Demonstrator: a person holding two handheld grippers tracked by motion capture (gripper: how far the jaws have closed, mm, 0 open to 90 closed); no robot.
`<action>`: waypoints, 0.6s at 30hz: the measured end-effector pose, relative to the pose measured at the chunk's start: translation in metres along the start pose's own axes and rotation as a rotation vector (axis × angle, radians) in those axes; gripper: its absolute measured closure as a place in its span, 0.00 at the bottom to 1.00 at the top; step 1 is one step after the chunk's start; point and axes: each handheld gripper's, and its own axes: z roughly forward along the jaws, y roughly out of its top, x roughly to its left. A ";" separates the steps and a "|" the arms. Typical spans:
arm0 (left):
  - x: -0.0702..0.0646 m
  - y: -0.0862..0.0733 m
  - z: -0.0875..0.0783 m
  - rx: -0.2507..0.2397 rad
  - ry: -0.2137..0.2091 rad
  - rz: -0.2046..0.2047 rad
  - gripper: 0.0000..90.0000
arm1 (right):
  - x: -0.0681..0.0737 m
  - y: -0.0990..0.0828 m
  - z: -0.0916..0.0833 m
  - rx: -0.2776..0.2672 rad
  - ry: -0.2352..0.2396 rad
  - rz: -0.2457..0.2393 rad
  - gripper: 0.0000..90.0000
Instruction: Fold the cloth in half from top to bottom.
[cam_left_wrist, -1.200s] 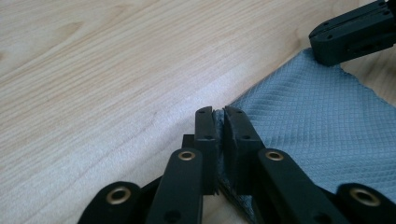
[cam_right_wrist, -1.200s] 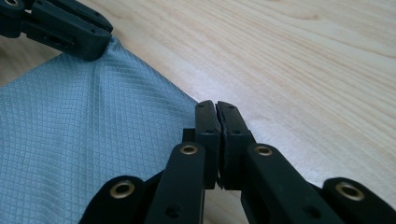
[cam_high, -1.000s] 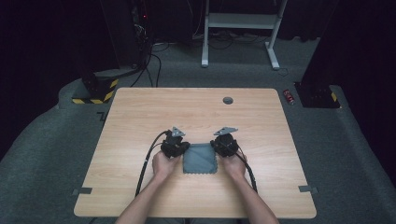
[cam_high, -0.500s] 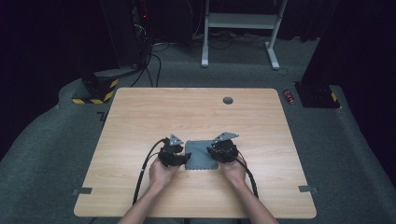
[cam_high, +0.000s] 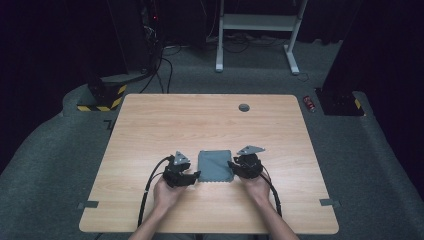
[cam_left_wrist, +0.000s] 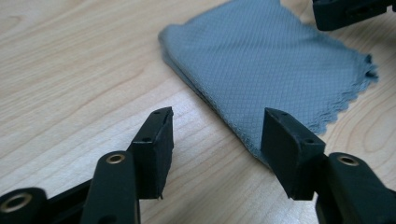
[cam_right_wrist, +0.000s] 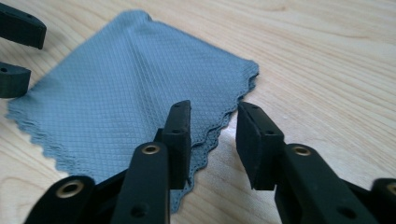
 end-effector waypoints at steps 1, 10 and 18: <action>0.001 0.000 -0.002 -0.009 -0.001 -0.002 0.48 | -0.001 -0.001 -0.003 -0.011 0.002 0.007 0.70; 0.018 -0.005 -0.023 -0.095 -0.008 -0.051 0.46 | -0.014 -0.008 -0.029 -0.079 -0.014 0.065 0.67; 0.033 -0.016 -0.040 -0.142 -0.004 -0.105 0.45 | -0.026 -0.020 -0.050 -0.120 -0.036 0.109 0.64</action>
